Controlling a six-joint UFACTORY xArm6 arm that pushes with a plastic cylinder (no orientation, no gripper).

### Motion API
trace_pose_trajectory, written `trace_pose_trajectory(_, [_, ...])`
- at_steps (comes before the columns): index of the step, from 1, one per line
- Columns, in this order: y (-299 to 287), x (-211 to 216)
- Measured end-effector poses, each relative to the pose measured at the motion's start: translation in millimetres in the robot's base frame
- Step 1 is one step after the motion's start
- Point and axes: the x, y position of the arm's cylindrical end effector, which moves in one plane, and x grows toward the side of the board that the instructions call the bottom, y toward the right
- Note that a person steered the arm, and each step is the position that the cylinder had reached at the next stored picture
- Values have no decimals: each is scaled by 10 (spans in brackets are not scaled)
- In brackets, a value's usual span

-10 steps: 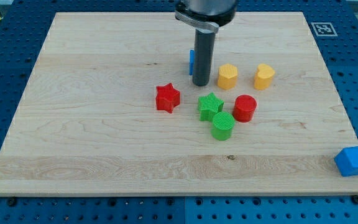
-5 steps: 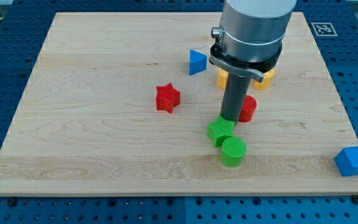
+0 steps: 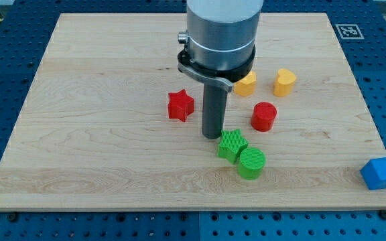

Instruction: Push the green star along with the green circle below to the red circle

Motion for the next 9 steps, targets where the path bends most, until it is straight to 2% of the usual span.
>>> trace_pose_trajectory(3, [94, 399])
trace_pose_trajectory(6, [321, 162])
trace_pose_trajectory(9, [480, 287])
